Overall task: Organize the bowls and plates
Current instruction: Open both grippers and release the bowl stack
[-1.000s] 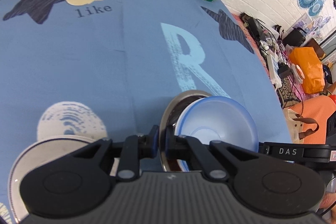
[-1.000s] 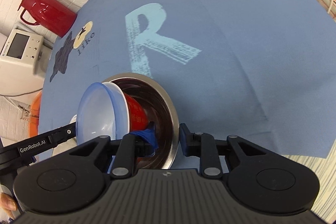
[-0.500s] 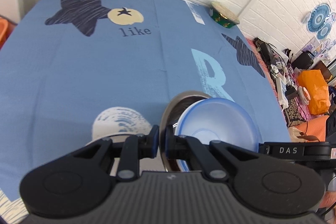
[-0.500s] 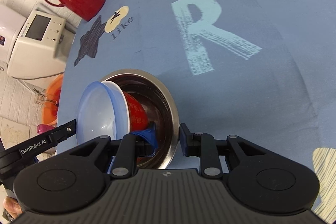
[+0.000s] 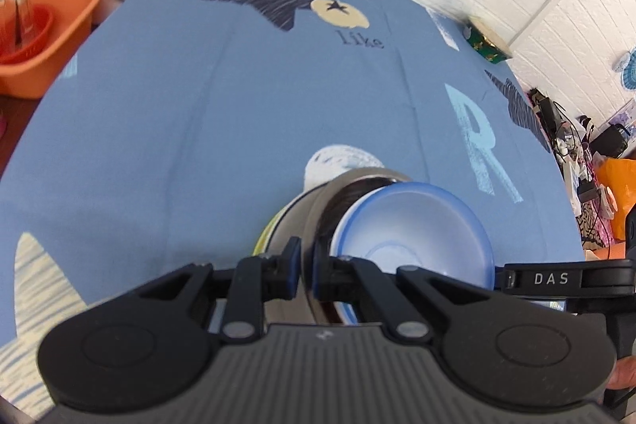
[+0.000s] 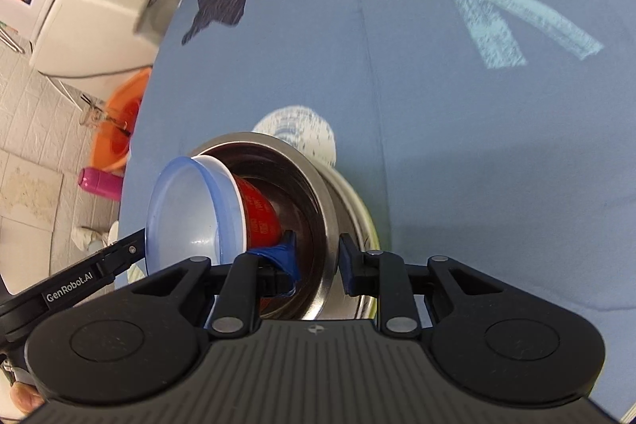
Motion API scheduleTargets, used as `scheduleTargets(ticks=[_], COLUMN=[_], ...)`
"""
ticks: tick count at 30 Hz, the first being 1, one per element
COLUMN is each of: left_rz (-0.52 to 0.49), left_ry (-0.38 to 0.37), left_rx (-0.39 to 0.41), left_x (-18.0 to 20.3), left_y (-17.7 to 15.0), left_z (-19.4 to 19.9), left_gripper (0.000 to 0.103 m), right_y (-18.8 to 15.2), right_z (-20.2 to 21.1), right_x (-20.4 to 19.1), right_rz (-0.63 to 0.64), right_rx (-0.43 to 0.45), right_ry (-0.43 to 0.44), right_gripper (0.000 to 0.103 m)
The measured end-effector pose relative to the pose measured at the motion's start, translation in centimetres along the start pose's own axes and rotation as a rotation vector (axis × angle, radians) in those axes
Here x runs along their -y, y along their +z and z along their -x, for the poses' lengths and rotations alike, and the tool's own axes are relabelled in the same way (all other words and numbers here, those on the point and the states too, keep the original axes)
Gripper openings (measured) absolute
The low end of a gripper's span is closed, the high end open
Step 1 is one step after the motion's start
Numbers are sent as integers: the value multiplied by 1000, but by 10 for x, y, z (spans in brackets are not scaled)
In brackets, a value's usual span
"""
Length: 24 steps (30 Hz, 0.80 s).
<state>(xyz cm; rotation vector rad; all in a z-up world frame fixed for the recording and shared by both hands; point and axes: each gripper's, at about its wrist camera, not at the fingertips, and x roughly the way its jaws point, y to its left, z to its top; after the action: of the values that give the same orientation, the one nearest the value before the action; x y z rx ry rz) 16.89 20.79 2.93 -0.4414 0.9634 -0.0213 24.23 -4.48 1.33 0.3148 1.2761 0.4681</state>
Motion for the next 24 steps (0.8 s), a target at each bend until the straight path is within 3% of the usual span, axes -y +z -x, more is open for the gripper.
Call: scheduleTargets(ticks=[6, 11, 13, 14, 16, 19, 24], left_rz=[12, -16, -4, -6, -2, 20, 32], left_ry=[-7, -6, 32, 66, 55, 22, 3], left_rx=[15, 58, 96, 144, 209, 230, 291], left_x=[-11, -11, -12, -13, -17, -21, -13], left_y=[-8, -8, -8, -7, -7, -4, -6], left_z=[-3, -1, 3, 7, 15, 25, 39], left_gripper=[0, 3, 41, 64, 67, 67, 69], right_y=[-10, -10, -11, -12, -12, -14, -24], right_z=[-10, -7, 0, 5, 15, 29, 56], right_x=[-7, -12, -13, -13, -13, -12, 3], right_rz=[33, 80, 107, 119, 143, 184, 172], right_rx=[-20, 7, 30, 47, 82, 140, 285], right_ry=[-28, -57, -67, -74, -88, -124, -73], right_gripper=[2, 7, 8, 8, 9, 11, 14])
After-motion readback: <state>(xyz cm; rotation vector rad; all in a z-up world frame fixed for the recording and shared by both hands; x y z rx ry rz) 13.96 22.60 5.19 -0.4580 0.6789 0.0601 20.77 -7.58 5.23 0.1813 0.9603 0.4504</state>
